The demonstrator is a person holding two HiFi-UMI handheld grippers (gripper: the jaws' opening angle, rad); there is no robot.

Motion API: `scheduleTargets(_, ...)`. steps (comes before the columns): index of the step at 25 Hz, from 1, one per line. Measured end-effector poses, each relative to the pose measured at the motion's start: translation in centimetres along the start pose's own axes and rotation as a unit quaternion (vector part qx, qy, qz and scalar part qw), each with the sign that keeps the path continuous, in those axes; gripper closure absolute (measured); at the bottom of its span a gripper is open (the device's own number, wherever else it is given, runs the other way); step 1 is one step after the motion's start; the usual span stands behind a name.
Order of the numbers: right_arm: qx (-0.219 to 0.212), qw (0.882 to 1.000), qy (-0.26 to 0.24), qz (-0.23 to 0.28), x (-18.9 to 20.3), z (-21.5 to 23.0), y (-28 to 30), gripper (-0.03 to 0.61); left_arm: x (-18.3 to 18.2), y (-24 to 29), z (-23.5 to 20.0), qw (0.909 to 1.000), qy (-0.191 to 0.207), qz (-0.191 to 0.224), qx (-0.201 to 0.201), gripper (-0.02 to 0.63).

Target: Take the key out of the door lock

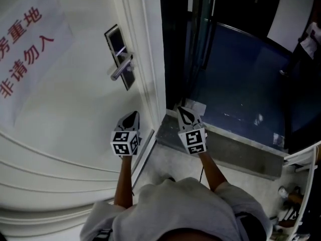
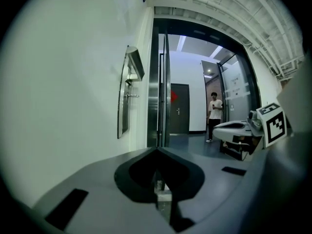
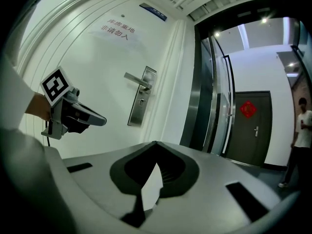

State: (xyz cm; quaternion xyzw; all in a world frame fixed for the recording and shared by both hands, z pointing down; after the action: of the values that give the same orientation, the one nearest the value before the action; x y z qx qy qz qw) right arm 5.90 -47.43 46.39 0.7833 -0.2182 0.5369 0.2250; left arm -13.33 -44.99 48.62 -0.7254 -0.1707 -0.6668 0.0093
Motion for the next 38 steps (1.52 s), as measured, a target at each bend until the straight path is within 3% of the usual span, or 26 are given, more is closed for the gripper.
scheduleTargets(11, -0.027, 0.999, 0.014, -0.015, 1.7, -0.8, 1.8, 0.555, 1.2, 0.8, -0.8, 0.9997, -0.006, -0.019, -0.014, 0.595)
scheduleTargets(26, -0.026, 0.999, 0.013, -0.013, 1.0, -2.1, 5.9, 0.555, 0.3, 1.6, -3.8, 0.9999, -0.003, -0.008, -0.009, 0.595)
scheduleTargets(38, -0.091, 0.996, -0.004, 0.026, -2.3, -6.4, 8.9, 0.555, 0.7, -2.0, -5.7, 0.9985, -0.011, 0.000, -0.053, 0.595)
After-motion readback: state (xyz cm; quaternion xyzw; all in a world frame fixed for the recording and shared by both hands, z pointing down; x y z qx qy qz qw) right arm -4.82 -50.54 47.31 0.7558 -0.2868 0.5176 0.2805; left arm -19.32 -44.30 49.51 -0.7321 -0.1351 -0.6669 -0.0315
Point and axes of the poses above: the fingertips, and each gripper's own axes: y forward along the fingers, z to its right, x out of its underside, the point moved 2 cm from there along -y, backward along the fingers, and after that the axes turned 3 degrees about -y, right-handed, at the moved point
